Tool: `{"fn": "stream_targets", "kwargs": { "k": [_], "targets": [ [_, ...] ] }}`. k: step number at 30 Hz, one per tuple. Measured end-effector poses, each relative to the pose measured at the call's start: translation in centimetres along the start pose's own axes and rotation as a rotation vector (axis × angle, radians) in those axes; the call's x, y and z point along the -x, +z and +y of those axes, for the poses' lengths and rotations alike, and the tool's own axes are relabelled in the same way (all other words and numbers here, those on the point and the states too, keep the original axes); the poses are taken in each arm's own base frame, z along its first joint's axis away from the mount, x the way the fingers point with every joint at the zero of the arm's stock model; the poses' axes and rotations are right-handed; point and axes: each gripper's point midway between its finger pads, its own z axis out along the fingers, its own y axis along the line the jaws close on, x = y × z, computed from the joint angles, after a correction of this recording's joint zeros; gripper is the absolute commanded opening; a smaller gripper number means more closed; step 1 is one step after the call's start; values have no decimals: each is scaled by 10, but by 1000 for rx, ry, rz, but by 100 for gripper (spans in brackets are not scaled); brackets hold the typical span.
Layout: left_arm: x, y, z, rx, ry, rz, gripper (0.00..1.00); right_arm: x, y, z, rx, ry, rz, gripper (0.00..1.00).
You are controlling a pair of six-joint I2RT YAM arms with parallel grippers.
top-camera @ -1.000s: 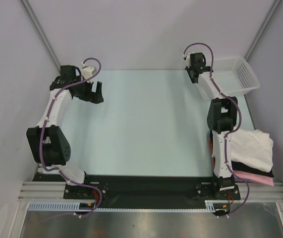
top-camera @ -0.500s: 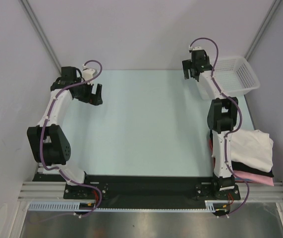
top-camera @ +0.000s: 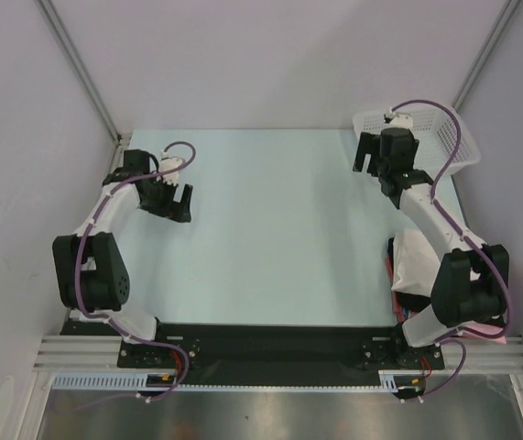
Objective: Fold and stack the t-shirts
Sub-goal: Neatly place the folded tshirt to the corner
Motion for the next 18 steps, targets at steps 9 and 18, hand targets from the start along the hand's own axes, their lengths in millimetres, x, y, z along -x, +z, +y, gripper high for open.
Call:
{"fn": "stream_targets", "kwargs": {
  "k": [9,18],
  "targets": [
    [-18,-11,-8,24,19,-18,99,-76,-21,-9,-3,20,109,100],
    [-23,-15,-9,40,32,-28,99,-56,-35,-3,56,61,-1,100]
  ]
}}
